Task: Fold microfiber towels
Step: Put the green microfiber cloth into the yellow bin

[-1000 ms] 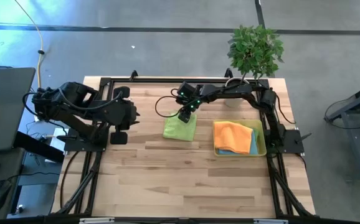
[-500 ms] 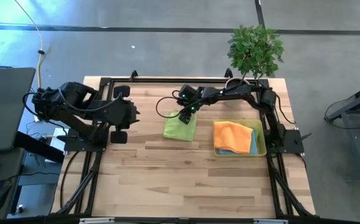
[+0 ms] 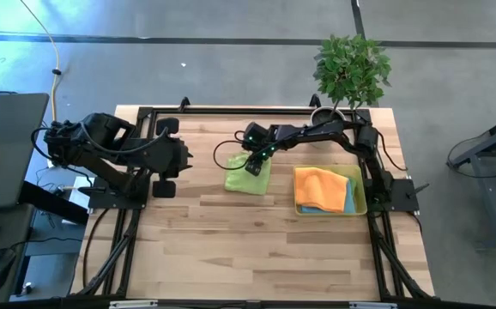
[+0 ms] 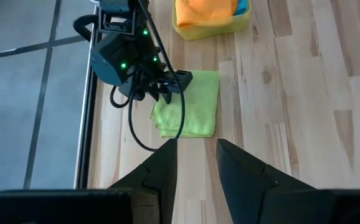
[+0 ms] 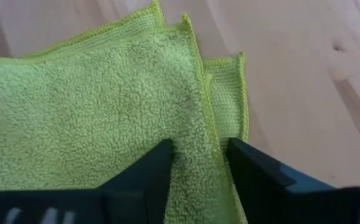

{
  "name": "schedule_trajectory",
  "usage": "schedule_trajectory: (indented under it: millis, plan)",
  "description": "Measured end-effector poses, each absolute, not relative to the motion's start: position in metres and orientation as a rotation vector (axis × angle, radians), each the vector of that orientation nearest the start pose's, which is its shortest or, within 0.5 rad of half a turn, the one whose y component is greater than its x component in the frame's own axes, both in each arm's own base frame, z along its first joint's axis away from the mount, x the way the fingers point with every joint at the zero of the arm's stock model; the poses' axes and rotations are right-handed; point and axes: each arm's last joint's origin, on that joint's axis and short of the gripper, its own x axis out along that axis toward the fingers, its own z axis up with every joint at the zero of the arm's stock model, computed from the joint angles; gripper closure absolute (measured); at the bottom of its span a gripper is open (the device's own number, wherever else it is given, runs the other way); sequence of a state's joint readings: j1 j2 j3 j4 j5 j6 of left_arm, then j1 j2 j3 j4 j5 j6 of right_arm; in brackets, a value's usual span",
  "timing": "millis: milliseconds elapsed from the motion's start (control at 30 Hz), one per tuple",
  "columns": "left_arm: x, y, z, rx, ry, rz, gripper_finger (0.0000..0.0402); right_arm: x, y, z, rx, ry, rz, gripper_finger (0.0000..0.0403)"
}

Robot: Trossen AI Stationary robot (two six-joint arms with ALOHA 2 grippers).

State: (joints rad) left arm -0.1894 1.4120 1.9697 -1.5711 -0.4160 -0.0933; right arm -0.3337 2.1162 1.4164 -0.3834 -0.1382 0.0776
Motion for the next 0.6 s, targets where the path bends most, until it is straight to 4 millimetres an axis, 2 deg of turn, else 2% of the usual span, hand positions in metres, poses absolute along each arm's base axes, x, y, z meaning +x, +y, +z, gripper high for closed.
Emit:
schedule_trajectory:
  millis: [267, 467, 600]
  plan:
    - [0.203, -0.027, 0.465, 0.217, 0.957, 0.251, 0.0300, 0.407, -0.124, 0.128, 0.262, 1.110, -0.293, 0.0388]
    - [0.203, -0.027, 0.465, 0.217, 0.956, 0.251, 0.0300, 0.408, -0.115, 0.131, 0.304, 1.105, -0.412, 0.0389]
    - [0.203, -0.027, 0.465, 0.217, 0.957, 0.251, 0.0300, 0.404, -0.106, 0.140, 0.306, 1.120, -0.464, 0.0399]
